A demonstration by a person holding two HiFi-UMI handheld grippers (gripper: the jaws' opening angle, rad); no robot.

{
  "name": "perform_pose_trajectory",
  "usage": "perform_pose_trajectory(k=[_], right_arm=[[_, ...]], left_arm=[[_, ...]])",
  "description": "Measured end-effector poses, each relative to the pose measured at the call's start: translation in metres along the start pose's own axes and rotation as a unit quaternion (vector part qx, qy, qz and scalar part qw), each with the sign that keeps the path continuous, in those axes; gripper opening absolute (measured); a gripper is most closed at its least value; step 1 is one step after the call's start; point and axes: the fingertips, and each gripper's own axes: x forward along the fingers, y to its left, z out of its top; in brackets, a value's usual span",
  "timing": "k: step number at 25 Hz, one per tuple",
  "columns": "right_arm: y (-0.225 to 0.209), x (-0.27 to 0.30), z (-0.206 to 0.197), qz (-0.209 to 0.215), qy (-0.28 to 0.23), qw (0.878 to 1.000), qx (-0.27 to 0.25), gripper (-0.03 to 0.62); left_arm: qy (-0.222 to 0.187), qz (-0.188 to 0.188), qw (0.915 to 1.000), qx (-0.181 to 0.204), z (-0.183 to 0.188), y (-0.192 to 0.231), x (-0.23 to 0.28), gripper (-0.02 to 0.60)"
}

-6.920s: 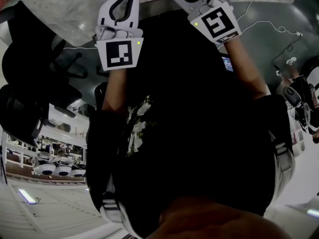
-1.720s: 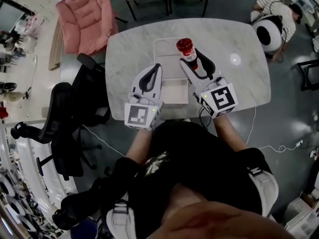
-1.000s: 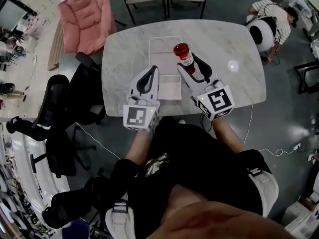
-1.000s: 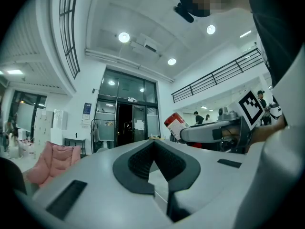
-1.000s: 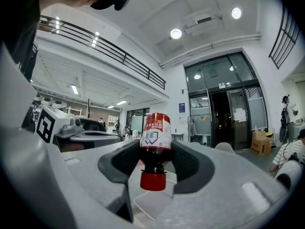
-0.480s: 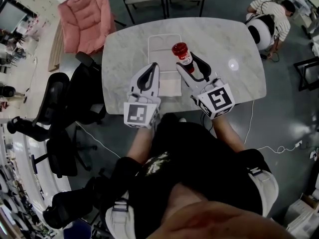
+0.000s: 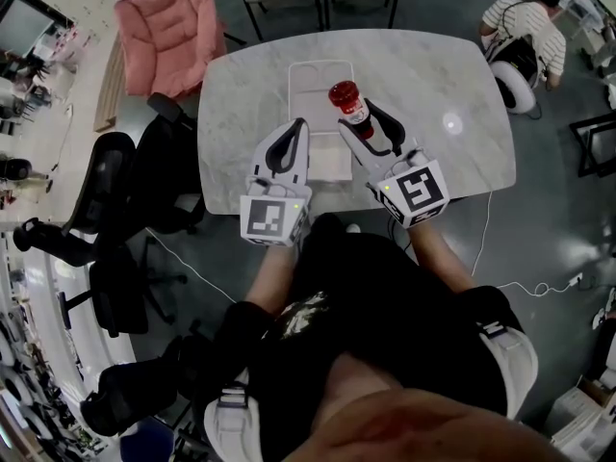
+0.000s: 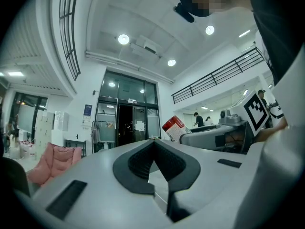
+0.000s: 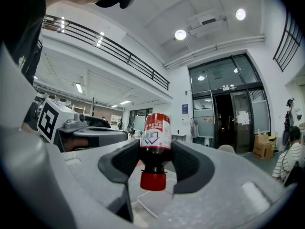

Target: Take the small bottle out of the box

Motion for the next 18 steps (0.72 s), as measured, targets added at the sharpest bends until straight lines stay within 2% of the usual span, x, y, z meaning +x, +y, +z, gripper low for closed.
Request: perform_pose_trajectory(k=[3,9,15,18], right_arm=[[0.0003,0.0014,-0.0009,0.000,0.000,1.000,0.000,0.206],[0.0002,0.0022,-0.0027,0.000,0.002,1.000,-0.002,0.206],[-0.0011,0.0016,-0.0003,0.000,0.006,1.000,-0.007,0.206],[-0.0002,0.0040,0.0009,0.000,0.007,1.000,-0.019,0.206]], left_arm=[[0.002,0.010,0.9998,-0.016,-0.0021,0.0010,-0.0004,0.012],[-0.001,-0.001,1.0000,0.003,0.0001,-0.0011,0.0015,0.012],[0.001,-0.006,1.0000,0.003,0.0011,-0.0058,0.0050,0.012],[0.013,-0.001,0.9997,-0.018,0.0038,-0.0075,0.0071,0.012]])
